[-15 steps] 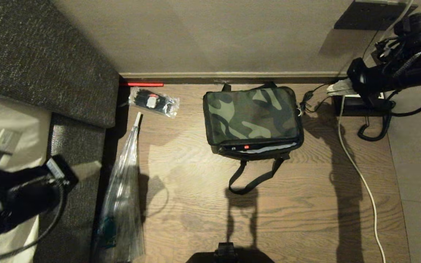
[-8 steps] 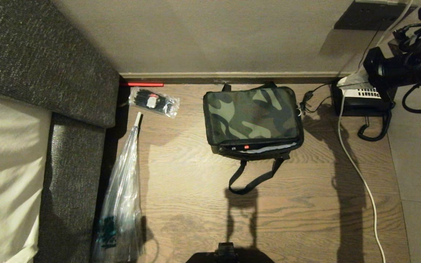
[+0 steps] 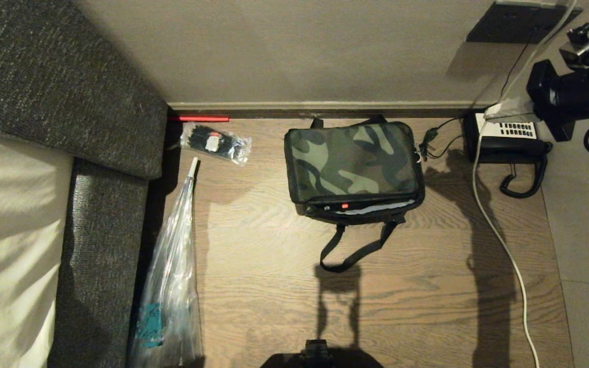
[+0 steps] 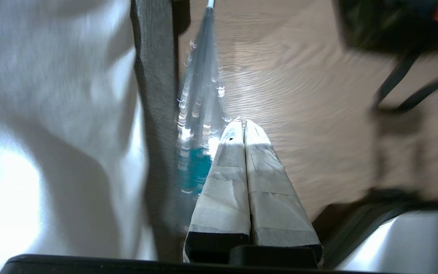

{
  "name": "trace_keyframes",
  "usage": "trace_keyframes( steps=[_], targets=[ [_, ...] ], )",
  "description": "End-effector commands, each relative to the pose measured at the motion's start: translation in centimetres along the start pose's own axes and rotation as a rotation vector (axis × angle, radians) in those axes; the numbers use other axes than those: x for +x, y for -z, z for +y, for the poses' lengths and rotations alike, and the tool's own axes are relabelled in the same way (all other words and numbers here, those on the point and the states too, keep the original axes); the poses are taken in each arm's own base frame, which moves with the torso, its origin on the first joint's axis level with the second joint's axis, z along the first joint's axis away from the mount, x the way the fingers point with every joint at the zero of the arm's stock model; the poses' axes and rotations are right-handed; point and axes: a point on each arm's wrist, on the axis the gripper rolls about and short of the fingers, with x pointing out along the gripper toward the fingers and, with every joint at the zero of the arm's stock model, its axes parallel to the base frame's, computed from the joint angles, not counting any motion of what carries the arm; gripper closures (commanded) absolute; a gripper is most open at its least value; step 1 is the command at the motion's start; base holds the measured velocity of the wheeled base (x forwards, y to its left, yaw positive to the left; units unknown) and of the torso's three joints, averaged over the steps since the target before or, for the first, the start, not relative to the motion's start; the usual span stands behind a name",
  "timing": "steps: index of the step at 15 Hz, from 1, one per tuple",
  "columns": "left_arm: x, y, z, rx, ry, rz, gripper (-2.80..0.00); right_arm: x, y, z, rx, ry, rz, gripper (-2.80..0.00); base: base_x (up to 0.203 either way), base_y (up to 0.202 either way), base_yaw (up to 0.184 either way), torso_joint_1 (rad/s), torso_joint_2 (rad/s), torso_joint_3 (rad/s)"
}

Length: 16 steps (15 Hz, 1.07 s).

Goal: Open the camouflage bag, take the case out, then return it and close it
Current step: Open the top of the storage box

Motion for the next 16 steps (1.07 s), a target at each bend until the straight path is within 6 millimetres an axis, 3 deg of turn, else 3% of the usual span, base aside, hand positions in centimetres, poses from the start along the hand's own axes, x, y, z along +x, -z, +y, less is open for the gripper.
trace_keyframes(
  steps=[1, 6, 16],
  targets=[
    [0.0, 0.4, 0.0, -0.018, -0.007, 0.007, 0.0, 0.0, 0.7, -0.1, -0.006, 0.001, 0.019, 0.0, 0.0, 0.0, 0.0, 0.0, 0.0, 0.0],
    [0.0, 0.3, 0.0, -0.041, -0.01, 0.005, 0.0, 0.6, 1.5, -1.0, -0.065, 0.021, 0.053, 0.0, 0.0, 0.0, 0.0, 0.0, 0.0, 0.0],
    [0.0, 0.3, 0.0, -0.079, -0.035, 0.004, 0.0, 0.8, 1.3, -0.6, -0.075, -0.027, 0.072, 0.0, 0.0, 0.0, 0.0, 0.0, 0.0, 0.0]
  ],
)
